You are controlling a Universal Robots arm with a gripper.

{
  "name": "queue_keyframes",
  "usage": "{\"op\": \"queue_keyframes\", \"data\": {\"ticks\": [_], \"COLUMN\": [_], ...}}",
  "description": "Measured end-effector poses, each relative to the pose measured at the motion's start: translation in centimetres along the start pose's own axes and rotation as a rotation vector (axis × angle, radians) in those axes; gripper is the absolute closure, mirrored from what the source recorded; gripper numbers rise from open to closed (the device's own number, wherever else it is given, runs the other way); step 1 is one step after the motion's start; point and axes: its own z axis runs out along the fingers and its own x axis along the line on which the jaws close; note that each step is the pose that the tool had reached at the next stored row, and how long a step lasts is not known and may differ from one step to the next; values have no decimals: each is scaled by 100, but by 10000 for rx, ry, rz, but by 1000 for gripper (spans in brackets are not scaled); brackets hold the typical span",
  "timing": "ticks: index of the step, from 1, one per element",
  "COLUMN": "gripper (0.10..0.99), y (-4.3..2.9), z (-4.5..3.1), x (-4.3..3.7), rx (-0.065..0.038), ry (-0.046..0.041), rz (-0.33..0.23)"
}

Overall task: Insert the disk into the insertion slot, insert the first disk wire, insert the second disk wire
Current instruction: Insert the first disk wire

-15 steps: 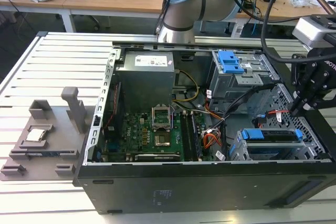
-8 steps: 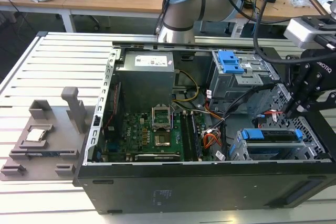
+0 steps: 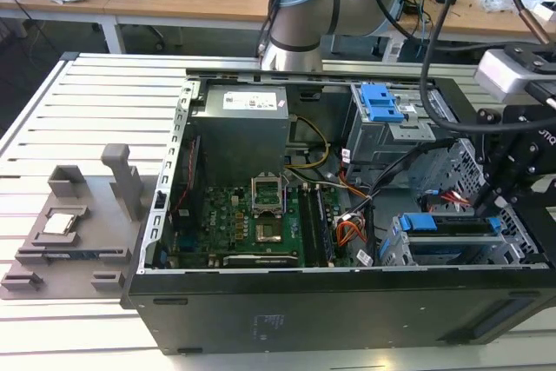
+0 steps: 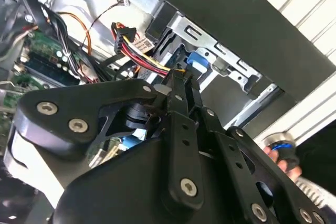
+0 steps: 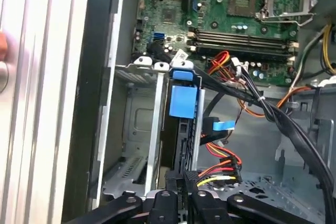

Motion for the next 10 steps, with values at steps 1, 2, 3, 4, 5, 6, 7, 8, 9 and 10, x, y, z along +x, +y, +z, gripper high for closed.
{"op": "queue_keyframes", "data": {"ticks": [1, 2, 3, 4, 5, 6, 7, 8, 9, 10], "gripper": [918, 918, 918, 918, 918, 918, 918, 918, 918, 918], "y": [0, 11, 61, 82, 100, 118, 121, 121, 121, 118], "z": [5, 9, 9, 10, 11, 19, 25, 28, 33, 52], "x": [0, -3, -10, -12, -14, -15, -17, -24, -32, -40], "rx": [-19, -22, -28, -29, -30, -35, -42, -48, -53, -57], "ry": [-12, -25, -21, -22, -23, -29, -33, -35, -40, -42], "rz": [294, 386, 437, 450, 471, 567, 681, 775, 860, 910]}}
